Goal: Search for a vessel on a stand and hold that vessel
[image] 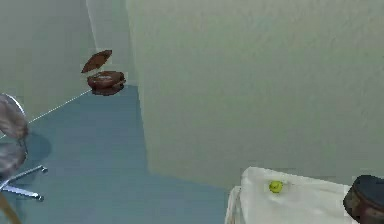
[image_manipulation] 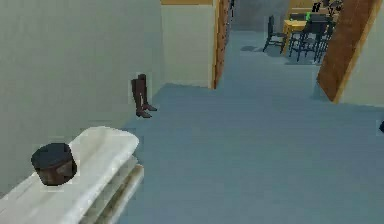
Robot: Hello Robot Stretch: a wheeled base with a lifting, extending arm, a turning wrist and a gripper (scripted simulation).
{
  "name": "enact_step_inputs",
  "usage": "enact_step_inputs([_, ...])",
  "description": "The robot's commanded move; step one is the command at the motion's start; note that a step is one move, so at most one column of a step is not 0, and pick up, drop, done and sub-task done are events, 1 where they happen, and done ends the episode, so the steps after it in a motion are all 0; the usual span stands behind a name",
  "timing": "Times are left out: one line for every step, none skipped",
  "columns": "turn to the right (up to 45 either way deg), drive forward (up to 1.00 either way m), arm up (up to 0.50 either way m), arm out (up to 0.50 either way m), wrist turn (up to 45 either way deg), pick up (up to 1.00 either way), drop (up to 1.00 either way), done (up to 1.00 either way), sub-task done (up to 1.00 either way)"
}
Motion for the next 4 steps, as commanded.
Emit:
enact_step_inputs([-36.0,0.00,0.00,0.00,0.0,0.00,0.00,0.00,0.00])
enact_step_inputs([45.0,0.00,0.00,0.00,0.0,0.00,0.00,0.00,0.00])
enact_step_inputs([12.0,0.00,0.00,0.00,0.0,0.00,0.00,0.00,0.00])
enact_step_inputs([3.0,0.00,0.00,0.00,0.0,0.00,0.00,0.00,0.00])
